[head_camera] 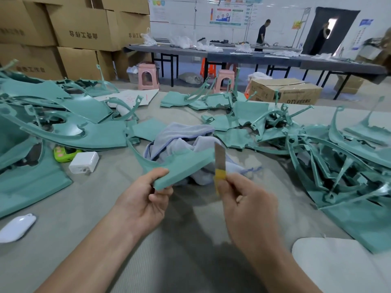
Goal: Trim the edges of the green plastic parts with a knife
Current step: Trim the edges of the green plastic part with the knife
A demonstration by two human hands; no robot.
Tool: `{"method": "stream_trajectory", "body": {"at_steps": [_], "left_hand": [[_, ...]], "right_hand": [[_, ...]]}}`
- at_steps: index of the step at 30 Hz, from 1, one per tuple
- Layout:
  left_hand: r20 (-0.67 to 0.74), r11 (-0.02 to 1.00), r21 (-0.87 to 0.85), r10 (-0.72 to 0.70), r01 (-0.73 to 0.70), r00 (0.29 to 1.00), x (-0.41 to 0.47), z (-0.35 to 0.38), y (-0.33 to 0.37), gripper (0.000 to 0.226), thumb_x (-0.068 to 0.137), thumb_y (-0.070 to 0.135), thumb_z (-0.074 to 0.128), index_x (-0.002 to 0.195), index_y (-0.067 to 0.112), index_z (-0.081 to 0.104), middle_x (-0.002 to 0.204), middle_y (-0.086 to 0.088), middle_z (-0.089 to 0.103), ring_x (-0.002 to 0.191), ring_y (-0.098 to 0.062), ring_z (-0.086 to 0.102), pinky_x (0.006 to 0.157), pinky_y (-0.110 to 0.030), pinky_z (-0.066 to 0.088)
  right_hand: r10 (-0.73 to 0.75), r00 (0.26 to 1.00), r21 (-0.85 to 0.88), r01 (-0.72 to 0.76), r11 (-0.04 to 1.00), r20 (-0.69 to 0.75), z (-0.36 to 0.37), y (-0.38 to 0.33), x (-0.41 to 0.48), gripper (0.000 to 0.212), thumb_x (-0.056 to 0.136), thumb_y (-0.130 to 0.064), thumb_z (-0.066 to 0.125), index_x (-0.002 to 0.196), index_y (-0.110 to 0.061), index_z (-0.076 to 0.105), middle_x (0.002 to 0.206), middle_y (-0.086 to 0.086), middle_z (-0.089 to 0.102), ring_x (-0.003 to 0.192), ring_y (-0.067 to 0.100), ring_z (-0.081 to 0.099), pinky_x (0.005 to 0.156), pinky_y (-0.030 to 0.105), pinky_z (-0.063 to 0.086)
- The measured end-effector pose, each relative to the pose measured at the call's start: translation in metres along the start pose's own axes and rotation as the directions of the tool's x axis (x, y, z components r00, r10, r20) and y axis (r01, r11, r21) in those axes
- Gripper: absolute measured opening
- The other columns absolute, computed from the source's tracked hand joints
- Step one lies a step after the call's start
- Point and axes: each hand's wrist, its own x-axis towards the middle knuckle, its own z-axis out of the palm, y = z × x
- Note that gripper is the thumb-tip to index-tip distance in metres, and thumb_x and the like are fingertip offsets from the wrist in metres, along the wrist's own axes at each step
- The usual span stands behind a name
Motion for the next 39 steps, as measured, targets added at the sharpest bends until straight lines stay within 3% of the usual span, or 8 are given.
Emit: {"method": "stream_trajectory", "body": {"at_steps": [4,9,14,19,24,29,33,39], "left_hand": [[0.02,0.999,0.041,0.012,-0.013,1.0,-0.002,0.003,-0.003,0.012,0.077,0.011,0.062,0.065,0.009,0.061,0.051,0.002,0.044,0.031,-0.002,0.034,0.024,-0.008,0.023],[0.029,0.989,0.123,0.073,-0.076,0.997,-0.003,-0.004,0.006,0.007,0.077,0.011,0.059,0.081,0.012,0.054,0.053,0.001,0.05,0.03,-0.003,0.034,0.022,-0.01,0.02],[0.124,0.725,0.642,0.224,-0.25,0.967,0.001,-0.01,-0.005,0.038,0.069,0.011,0.066,0.104,0.002,0.073,0.096,-0.012,0.078,0.077,-0.024,0.076,0.054,-0.025,0.056],[0.208,0.561,0.808,0.017,-0.181,0.978,0.001,-0.017,-0.016,0.03,0.068,0.02,0.075,0.096,0.011,0.08,0.101,-0.015,0.077,0.092,-0.032,0.076,0.075,-0.035,0.061],[0.239,0.707,0.65,0.158,-0.279,0.958,0.001,-0.012,-0.016,0.029,0.069,0.037,0.072,0.084,0.013,0.08,0.084,-0.015,0.073,0.067,-0.024,0.067,0.055,-0.03,0.051],[0.446,0.655,0.666,0.034,-0.357,0.894,-0.004,-0.009,-0.024,0.051,0.079,0.039,0.07,0.128,0.026,0.068,0.13,-0.003,0.069,0.118,-0.024,0.066,0.098,-0.04,0.054],[0.255,0.736,0.567,0.272,-0.371,0.928,0.002,0.0,-0.043,0.04,0.079,0.014,0.079,0.118,0.01,0.072,0.113,-0.005,0.076,0.106,-0.024,0.072,0.088,-0.036,0.059],[0.504,-0.143,0.808,0.671,-0.572,0.544,0.003,-0.017,-0.022,0.026,0.084,0.011,0.062,0.085,0.035,0.074,0.058,0.031,0.053,0.053,0.012,0.046,0.054,-0.006,0.035]], "right_hand": [[-0.168,0.967,-0.077,0.185,0.98,0.189,0.012,-0.009,-0.007,0.025,0.093,-0.041,0.061,0.079,-0.021,0.066,0.058,-0.003,0.057,0.055,0.019,0.044,0.051,0.03,0.04],[0.393,0.919,0.148,-0.385,0.911,-0.031,-0.012,0.025,0.023,0.018,0.093,-0.026,0.069,0.08,-0.022,0.08,0.061,-0.004,0.069,0.06,0.02,0.063,0.062,0.04,0.053],[0.498,0.697,0.649,-0.698,0.304,0.516,-0.021,0.025,0.034,0.012,0.086,-0.012,0.071,0.084,-0.005,0.082,0.096,0.017,0.078,0.084,0.023,0.07,0.083,0.043,0.062],[0.373,0.571,0.469,-0.818,0.332,0.731,-0.011,0.011,0.02,0.01,0.077,-0.012,0.074,0.073,-0.007,0.082,0.079,0.014,0.075,0.067,0.02,0.071,0.062,0.029,0.06],[0.538,0.618,0.628,-0.753,0.195,0.573,-0.002,0.015,0.02,0.031,0.091,-0.001,0.065,0.065,-0.007,0.08,0.074,0.011,0.076,0.064,0.017,0.071,0.061,0.026,0.061],[0.537,0.708,0.823,-0.566,0.046,0.458,0.005,0.012,0.018,0.01,0.069,-0.012,0.072,0.064,-0.009,0.08,0.077,0.005,0.075,0.071,0.011,0.07,0.076,0.024,0.061],[0.449,0.705,0.749,-0.653,0.111,0.549,0.01,0.005,0.011,0.011,0.068,-0.019,0.072,0.066,-0.012,0.081,0.078,0.004,0.076,0.07,0.009,0.07,0.07,0.022,0.06],[0.602,0.712,0.79,-0.577,0.207,0.362,-0.001,0.013,0.018,0.018,0.09,-0.001,0.066,0.079,-0.002,0.081,0.092,0.017,0.078,0.088,0.019,0.075,0.083,0.029,0.058]]}}
